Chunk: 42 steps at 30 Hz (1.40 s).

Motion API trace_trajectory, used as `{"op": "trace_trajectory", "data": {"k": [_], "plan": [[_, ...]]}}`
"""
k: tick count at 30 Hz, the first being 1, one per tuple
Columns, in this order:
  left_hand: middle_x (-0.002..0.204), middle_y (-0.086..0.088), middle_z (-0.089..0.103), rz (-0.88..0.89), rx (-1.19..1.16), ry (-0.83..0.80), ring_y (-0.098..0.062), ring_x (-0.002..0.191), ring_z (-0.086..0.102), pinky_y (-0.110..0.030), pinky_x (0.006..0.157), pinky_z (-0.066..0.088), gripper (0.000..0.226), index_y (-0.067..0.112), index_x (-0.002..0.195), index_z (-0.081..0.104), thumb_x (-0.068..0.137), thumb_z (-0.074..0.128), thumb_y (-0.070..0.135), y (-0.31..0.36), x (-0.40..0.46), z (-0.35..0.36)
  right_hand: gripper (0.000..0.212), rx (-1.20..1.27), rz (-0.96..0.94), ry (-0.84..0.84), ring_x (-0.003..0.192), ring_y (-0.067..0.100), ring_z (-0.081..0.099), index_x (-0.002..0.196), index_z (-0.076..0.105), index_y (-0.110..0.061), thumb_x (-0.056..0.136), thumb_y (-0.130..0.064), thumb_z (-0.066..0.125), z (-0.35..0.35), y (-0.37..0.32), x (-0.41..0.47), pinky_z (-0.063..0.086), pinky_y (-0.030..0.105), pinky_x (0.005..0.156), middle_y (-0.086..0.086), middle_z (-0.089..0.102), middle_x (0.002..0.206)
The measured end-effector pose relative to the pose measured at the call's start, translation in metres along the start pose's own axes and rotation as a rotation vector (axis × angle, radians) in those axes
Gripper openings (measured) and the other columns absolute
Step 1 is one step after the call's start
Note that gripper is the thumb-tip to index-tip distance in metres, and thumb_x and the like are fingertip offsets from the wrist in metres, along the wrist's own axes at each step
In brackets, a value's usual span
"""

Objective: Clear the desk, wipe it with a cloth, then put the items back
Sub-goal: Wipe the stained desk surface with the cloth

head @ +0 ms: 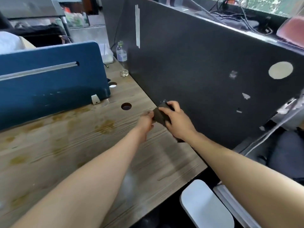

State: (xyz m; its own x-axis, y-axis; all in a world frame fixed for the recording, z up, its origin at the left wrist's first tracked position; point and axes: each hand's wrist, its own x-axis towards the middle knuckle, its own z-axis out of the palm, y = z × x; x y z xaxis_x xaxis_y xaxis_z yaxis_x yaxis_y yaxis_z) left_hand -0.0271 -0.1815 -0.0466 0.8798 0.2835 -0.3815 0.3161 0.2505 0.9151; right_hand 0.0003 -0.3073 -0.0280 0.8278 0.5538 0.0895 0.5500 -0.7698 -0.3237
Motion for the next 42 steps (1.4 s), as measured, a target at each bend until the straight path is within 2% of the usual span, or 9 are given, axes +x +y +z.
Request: {"op": "trace_trajectory", "data": {"k": [3,6,10,12,15,20,31,35,42], "plan": [[0.104,-0.014,0.060,0.146,0.385,0.121,-0.023,0.096,0.053,-0.028,0.077,0.042,0.014,0.009,0.101,0.057,0.097,0.043,0.009,-0.013,0.043,-0.015,0.056,-0.388,-0.088,-0.012,0.118,0.033,0.038,0.141,0.037,-0.025,0.089,-0.008,0.052,0.000,0.009,0.030,0.040,0.040,0.091,0.006,0.015,0.150],[0.126,-0.014,0.053,0.133,0.671,0.124,-0.032,0.114,0.053,-0.035,0.097,0.043,0.029,0.006,0.122,0.053,0.094,0.046,0.012,-0.038,0.074,-0.036,0.050,-0.619,-0.123,-0.131,0.128,0.032,0.031,0.143,0.032,-0.019,0.094,-0.010,0.039,0.007,0.031,0.045,0.032,0.039,0.099,0.009,0.009,0.155],[0.133,-0.015,0.043,0.237,0.918,0.094,-0.032,0.118,0.047,-0.030,0.100,0.035,0.034,0.005,0.127,0.051,0.094,0.045,0.011,-0.060,0.106,-0.058,0.046,-1.021,-0.282,-0.209,0.144,0.032,0.010,0.142,0.039,-0.010,0.099,-0.021,0.028,0.033,0.072,0.058,0.013,0.041,0.116,0.016,-0.001,0.158],[0.137,-0.014,0.039,0.282,1.018,0.070,-0.030,0.124,0.040,-0.030,0.102,0.031,0.037,0.004,0.131,0.047,0.095,0.043,0.009,-0.068,0.120,-0.068,0.048,-1.132,-0.306,-0.270,0.144,0.033,-0.012,0.144,0.033,-0.005,0.101,-0.025,0.023,0.047,0.084,0.067,-0.005,0.043,0.116,0.022,-0.016,0.154],[0.145,-0.009,0.032,0.298,1.129,-0.003,-0.027,0.130,0.031,-0.031,0.104,0.030,0.044,0.008,0.139,0.039,0.095,0.040,0.007,-0.084,0.143,-0.083,0.053,-1.259,-0.318,-0.318,0.139,0.036,-0.026,0.147,0.022,-0.001,0.100,-0.025,0.018,0.067,0.088,0.094,-0.013,0.045,0.114,0.027,-0.026,0.149],[0.150,-0.005,0.028,0.360,1.228,-0.041,-0.025,0.134,0.027,-0.034,0.108,0.031,0.050,0.012,0.141,0.036,0.092,0.043,0.008,-0.099,0.185,-0.104,0.056,-1.318,-0.334,-0.355,0.139,0.036,-0.025,0.146,0.005,0.005,0.099,-0.024,0.013,0.101,0.085,0.155,-0.009,0.044,0.115,0.028,-0.025,0.149],[0.150,0.006,0.025,0.388,1.258,-0.099,-0.016,0.134,0.021,-0.033,0.108,0.032,0.052,0.020,0.147,0.028,0.098,0.043,0.031,-0.100,0.208,-0.120,0.055,-1.273,-0.315,-0.336,0.144,0.025,-0.016,0.148,0.001,-0.003,0.100,-0.024,0.016,0.118,0.054,0.270,-0.005,0.037,0.118,0.015,-0.019,0.155],[0.149,0.006,0.025,0.371,1.270,-0.107,-0.017,0.133,0.021,-0.033,0.109,0.031,0.052,0.020,0.147,0.027,0.098,0.043,0.031,-0.099,0.208,-0.120,0.056,-1.234,-0.318,-0.368,0.146,0.025,-0.009,0.149,0.001,-0.002,0.100,-0.025,0.017,0.113,0.057,0.248,0.000,0.036,0.119,0.014,-0.013,0.157],[0.150,0.002,0.025,0.343,1.283,-0.116,-0.021,0.133,0.023,-0.034,0.110,0.030,0.053,0.016,0.147,0.026,0.099,0.043,0.027,-0.093,0.204,-0.115,0.057,-1.242,-0.332,-0.533,0.144,0.030,-0.016,0.146,-0.005,0.003,0.100,-0.024,0.014,0.106,0.083,0.139,-0.007,0.040,0.117,0.019,-0.019,0.154]]}}
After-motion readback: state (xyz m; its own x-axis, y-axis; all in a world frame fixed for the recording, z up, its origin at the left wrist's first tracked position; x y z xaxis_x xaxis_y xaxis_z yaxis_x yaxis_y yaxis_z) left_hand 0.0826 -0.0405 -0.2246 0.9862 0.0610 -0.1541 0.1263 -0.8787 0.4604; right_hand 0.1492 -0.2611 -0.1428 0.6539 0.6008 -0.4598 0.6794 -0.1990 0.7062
